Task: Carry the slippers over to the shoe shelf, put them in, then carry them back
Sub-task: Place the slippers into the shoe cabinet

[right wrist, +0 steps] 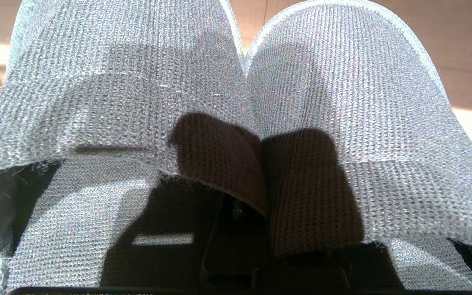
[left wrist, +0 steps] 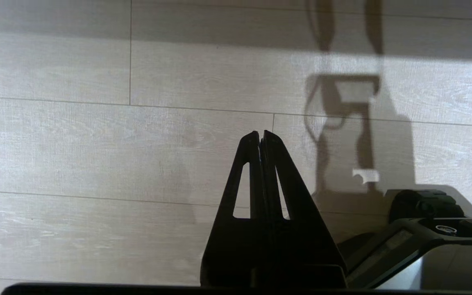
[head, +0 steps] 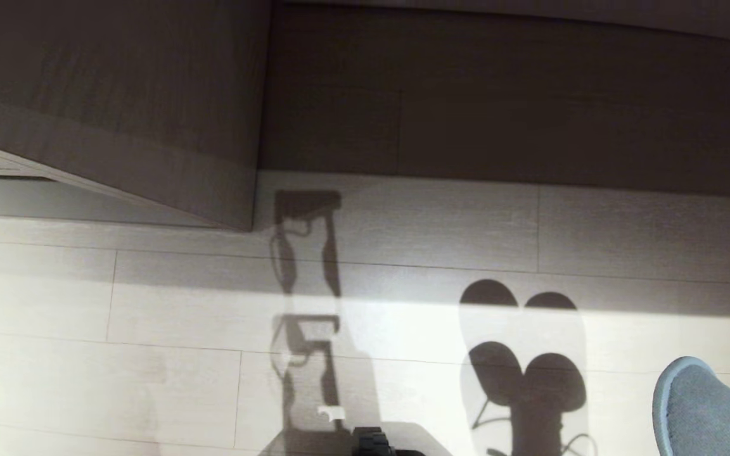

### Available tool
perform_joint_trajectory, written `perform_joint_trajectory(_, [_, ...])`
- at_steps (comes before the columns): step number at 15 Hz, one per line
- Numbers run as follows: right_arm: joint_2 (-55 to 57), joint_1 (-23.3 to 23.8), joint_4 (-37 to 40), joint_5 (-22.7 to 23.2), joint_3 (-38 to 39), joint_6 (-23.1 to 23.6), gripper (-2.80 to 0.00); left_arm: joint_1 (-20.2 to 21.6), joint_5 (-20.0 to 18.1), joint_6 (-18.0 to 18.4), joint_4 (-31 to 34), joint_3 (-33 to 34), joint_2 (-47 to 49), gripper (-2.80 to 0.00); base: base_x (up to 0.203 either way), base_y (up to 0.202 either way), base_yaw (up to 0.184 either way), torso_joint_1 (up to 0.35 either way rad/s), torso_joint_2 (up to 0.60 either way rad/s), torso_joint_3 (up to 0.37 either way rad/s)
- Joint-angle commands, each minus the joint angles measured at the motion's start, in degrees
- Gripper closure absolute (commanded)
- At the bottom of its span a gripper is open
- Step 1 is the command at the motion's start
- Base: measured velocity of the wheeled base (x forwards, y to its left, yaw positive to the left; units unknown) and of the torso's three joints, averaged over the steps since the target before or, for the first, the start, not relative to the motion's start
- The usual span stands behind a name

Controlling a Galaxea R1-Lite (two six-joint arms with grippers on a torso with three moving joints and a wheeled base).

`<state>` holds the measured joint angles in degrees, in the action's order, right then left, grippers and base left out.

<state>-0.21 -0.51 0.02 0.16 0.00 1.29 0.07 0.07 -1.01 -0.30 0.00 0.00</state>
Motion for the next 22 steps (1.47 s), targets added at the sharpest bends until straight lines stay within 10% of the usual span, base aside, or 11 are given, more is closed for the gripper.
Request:
perform_joint_trajectory(1, [0.2, 0.0, 0.0, 0.0, 0.1, 0.0, 0.0, 0.0, 0.0, 0.0, -0.1, 0.0, 0.1, 0.0, 0.0, 0.0, 0.0, 0.004, 0.0, 0.206])
perform_joint_trajectory(22, [0.2, 0.0, 0.0, 0.0, 0.1, 0.0, 0.0, 0.0, 0.0, 0.0, -0.1, 0.0, 0.1, 0.0, 0.0, 0.0, 0.0, 0.002, 0.0, 0.201])
